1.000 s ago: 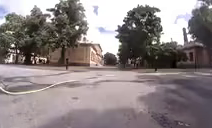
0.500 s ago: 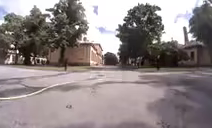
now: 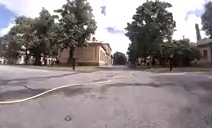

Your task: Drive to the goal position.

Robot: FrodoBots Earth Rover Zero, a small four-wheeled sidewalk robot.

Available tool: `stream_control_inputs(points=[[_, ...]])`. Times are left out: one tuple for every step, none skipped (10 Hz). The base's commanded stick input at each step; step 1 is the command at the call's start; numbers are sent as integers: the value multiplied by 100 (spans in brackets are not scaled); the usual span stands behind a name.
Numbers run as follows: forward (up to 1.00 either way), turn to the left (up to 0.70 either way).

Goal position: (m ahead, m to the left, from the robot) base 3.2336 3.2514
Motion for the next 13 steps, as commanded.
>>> stream_control_inputs(points=[[70, 0], [70, 0], [70, 0], [70, 0], [70, 0], [70, 0], [70, 0], [70, 0], [70, 0], [70, 0], [70, 0], [70, 0], [70, 0]])
